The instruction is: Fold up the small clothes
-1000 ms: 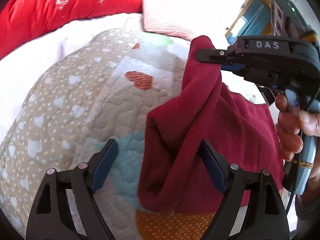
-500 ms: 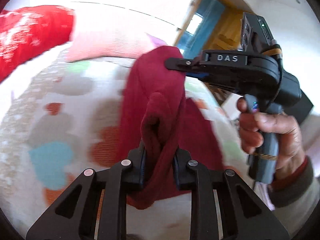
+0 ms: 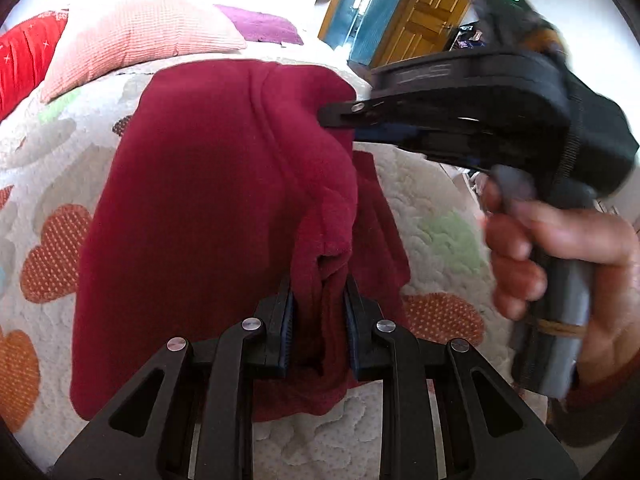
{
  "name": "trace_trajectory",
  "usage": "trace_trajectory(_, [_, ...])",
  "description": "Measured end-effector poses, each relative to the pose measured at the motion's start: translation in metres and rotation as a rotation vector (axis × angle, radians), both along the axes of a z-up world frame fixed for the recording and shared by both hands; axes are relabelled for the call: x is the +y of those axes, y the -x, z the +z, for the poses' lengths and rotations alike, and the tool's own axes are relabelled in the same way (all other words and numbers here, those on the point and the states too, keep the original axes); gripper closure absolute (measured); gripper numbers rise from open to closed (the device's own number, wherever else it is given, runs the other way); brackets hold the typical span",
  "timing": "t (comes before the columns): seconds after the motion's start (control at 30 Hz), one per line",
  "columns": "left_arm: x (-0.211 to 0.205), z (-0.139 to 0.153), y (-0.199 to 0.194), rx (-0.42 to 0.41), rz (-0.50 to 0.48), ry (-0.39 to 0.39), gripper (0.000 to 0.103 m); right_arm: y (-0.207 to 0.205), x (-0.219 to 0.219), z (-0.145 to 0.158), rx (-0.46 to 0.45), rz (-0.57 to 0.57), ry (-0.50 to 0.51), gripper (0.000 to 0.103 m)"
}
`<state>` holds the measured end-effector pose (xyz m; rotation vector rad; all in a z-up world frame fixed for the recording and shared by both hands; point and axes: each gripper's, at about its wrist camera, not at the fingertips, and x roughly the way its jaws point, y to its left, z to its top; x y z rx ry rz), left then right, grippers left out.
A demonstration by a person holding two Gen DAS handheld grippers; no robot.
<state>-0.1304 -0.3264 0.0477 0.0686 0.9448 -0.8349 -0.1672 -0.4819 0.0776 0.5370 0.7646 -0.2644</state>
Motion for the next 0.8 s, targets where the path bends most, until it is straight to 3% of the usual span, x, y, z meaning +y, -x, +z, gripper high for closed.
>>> trace_trajectory(0.07, [0.003,0.001,-0.002,-0.005,-0.003,0.003,0.083,0.015,-0.006,0.0,-0.045,-0.005,-0.052,0.069])
trace_trajectory(0.1, [0.005,0.002,-0.002,0.004,-0.002,0.01,0.083,0.025,-0.007,0.001,-0.069,-0.002,-0.089,0.053])
trace_trajectory(0.27, [0.016,0.007,-0.009,0.042,0.0,0.052,0.083,0.04,0.009,-0.003,-0.083,0.061,-0.182,0.052])
trace_trajectory(0.37, [0.021,0.01,-0.011,0.052,-0.011,0.075,0.083,0.039,0.016,-0.015,-0.009,0.018,-0.179,0.052])
trace_trajectory(0.5, [0.017,0.007,-0.008,0.027,-0.029,0.043,0.083,0.027,0.013,-0.034,-0.053,0.012,-0.287,0.052])
trace_trajectory(0.57, [0.017,0.008,-0.005,0.02,-0.023,0.026,0.083,0.019,0.012,-0.04,-0.053,-0.001,-0.291,0.052])
trace_trajectory(0.73, [0.043,0.027,0.009,-0.006,-0.035,0.024,0.083,0.016,0.028,-0.025,-0.082,0.036,-0.147,0.095])
trace_trajectory(0.8, [0.059,0.038,0.019,-0.074,-0.025,0.017,0.083,0.026,0.035,-0.006,-0.103,0.053,-0.055,0.095])
